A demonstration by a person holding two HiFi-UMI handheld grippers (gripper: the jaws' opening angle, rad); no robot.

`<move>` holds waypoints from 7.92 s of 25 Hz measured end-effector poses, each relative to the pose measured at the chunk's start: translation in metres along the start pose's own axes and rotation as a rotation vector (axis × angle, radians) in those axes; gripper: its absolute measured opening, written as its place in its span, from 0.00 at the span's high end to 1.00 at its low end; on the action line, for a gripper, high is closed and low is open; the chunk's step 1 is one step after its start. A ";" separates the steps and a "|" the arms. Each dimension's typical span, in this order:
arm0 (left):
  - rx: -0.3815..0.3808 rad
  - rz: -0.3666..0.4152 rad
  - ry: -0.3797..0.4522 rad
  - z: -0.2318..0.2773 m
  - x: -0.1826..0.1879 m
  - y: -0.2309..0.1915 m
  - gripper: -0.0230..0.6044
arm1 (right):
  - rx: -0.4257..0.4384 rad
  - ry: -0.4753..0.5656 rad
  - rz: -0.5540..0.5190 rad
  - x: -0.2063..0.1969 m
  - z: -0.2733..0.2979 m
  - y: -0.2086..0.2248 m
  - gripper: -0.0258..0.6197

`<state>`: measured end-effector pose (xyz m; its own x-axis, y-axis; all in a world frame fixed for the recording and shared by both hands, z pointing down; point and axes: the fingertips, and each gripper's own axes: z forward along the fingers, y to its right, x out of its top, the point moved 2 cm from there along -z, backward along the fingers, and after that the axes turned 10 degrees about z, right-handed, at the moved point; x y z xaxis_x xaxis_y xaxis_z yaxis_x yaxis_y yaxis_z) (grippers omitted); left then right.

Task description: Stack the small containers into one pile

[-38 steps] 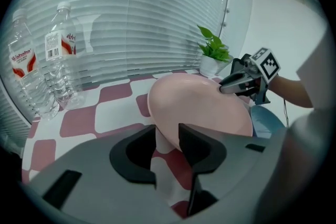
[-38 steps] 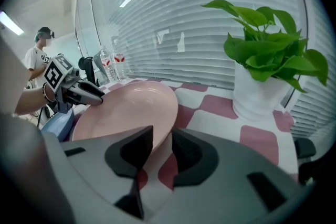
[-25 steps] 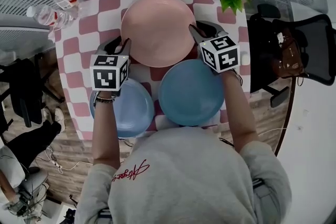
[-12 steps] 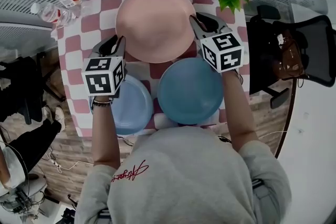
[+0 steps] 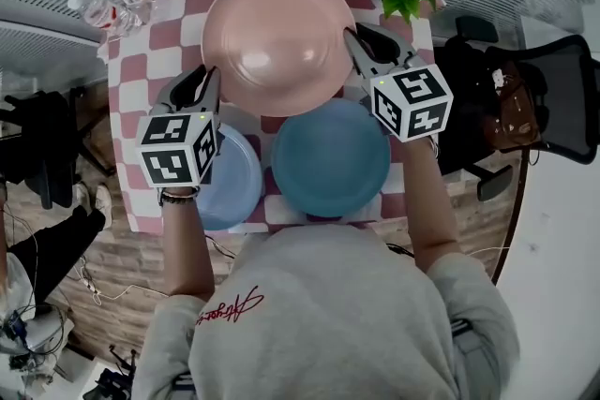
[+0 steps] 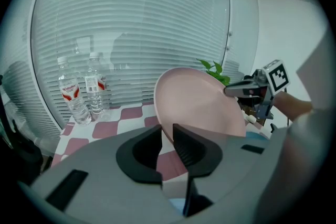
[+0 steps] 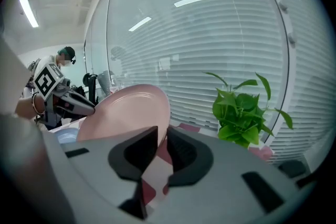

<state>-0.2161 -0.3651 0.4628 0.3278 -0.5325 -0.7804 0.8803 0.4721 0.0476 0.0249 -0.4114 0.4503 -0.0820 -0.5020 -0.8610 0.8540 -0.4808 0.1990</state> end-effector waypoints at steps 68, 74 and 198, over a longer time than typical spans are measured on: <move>0.128 -0.150 -0.228 -0.086 -0.129 0.188 0.88 | 0.243 -0.289 0.046 -0.169 -0.150 0.003 0.88; 0.140 -0.112 -0.258 -0.081 -0.131 0.188 0.88 | 0.238 -0.296 0.047 -0.174 -0.149 0.004 0.88; 0.054 -0.218 -0.184 -0.189 -0.260 -0.033 0.80 | 0.108 -0.403 -0.132 -0.144 0.014 -0.254 0.90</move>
<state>-0.3953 -0.1096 0.5459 0.1810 -0.7386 -0.6494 0.9522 0.2970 -0.0723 -0.1877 -0.2269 0.5300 -0.3989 -0.6613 -0.6352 0.7661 -0.6211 0.1655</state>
